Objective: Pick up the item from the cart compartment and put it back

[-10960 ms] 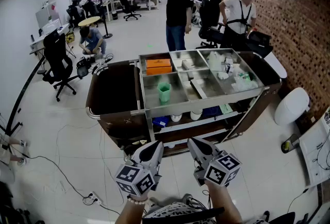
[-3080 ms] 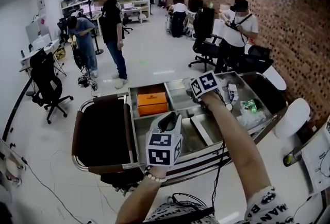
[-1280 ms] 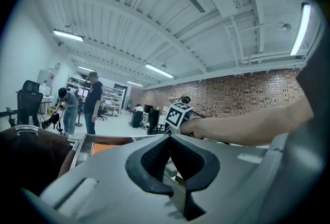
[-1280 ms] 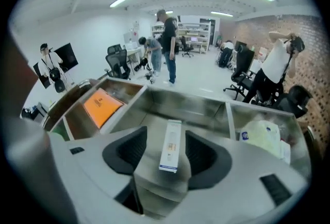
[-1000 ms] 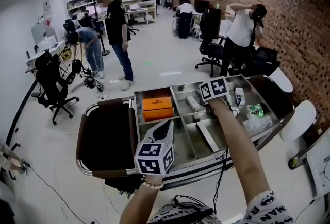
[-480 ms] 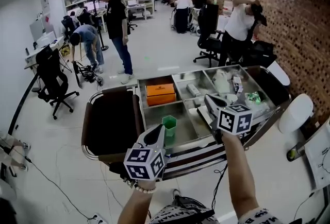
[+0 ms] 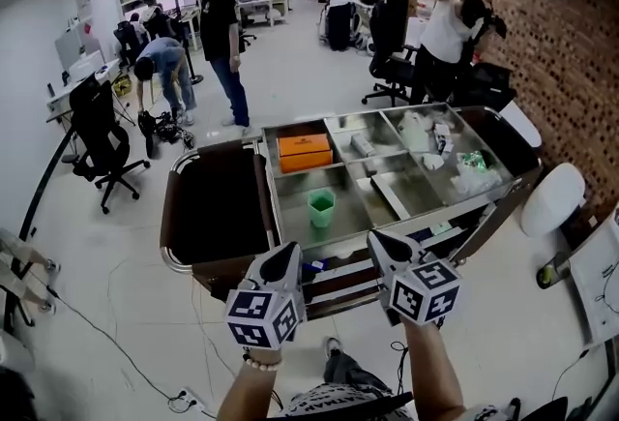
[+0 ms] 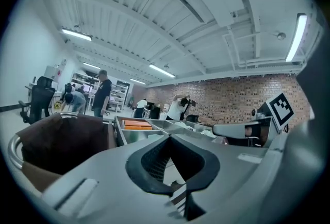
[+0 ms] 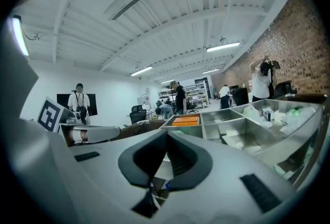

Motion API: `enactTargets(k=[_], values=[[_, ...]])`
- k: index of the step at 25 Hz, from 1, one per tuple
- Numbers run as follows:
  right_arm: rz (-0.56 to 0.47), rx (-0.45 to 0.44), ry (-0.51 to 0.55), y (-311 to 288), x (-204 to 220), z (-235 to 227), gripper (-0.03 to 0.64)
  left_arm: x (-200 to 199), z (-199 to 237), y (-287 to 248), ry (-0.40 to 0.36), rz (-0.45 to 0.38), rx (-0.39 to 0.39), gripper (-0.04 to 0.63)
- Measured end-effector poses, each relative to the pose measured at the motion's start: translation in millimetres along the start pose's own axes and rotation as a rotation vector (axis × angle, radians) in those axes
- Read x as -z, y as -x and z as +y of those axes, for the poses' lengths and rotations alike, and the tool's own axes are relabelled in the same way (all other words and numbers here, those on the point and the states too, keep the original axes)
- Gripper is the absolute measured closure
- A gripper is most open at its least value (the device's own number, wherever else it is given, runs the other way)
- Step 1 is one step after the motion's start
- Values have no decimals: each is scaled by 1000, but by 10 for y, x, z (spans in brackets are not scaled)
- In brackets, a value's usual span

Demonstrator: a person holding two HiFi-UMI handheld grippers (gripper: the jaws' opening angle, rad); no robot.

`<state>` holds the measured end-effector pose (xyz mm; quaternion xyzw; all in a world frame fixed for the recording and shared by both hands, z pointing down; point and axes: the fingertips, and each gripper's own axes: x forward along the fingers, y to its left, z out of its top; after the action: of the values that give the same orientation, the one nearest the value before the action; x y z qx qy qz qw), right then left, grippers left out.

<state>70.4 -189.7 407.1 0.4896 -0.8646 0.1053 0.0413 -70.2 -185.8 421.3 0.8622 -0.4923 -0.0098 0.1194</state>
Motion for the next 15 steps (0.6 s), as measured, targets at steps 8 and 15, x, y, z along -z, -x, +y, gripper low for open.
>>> enactTargets(k=[8,15], values=[[23,16,21,161,274,210,615,131,57,242,-5,8,-31,595],[19,1,41,159,282,291,615,145,60,253,-26,4,-39,595]])
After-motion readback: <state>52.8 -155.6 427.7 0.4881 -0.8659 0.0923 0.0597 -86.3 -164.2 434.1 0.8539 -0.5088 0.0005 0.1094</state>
